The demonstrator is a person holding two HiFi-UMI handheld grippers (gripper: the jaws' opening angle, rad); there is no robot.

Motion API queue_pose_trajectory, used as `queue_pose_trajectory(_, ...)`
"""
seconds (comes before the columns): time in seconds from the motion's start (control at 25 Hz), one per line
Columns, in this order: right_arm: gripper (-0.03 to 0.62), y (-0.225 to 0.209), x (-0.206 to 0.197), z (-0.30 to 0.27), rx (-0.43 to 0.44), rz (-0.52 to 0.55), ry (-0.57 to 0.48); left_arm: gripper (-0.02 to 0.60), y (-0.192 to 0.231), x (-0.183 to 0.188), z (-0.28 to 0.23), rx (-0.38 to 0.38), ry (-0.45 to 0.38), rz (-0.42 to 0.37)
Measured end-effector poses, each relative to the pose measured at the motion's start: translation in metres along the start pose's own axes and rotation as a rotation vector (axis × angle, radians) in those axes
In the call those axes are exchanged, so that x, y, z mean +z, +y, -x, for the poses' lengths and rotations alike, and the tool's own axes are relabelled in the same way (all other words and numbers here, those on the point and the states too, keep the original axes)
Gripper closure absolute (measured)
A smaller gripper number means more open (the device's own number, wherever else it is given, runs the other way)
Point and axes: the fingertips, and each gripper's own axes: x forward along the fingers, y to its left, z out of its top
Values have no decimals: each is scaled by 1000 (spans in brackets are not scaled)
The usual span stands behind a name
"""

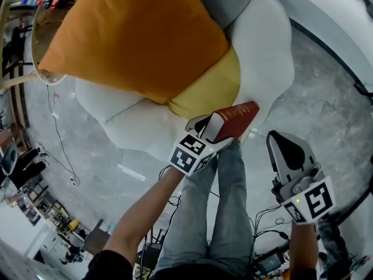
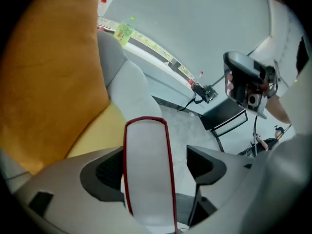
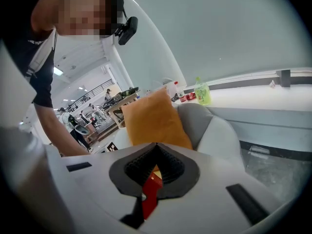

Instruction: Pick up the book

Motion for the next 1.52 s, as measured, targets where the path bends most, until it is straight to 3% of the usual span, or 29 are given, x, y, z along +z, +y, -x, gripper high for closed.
queue_pose_trajectory(0.08,582,-1,-1,5,-6,-2,-3,161,-8,-11,-11,7,47,-25)
queue_pose_trajectory(0.2,582,0,-3,10,-10,-4,-7,171,-13,-27,-23,24,99,-24)
queue_pose_trajectory(0.36,582,-1,-7,16,-14,-4,-12,293,-3,-32,-29,69,117,-49)
queue_pose_trajectory(0.6,582,4,-13,24,-19,-7,-18,330,7,-37,-25,79,142,-12)
queue_pose_trajectory(0.96,582,18,8,31,-19,27,-39,341,13,-24,11,119,97,-4)
queue_pose_trajectory(1.52,582,81,113,51,5,157,-109,341,9,52,138,220,-46,24)
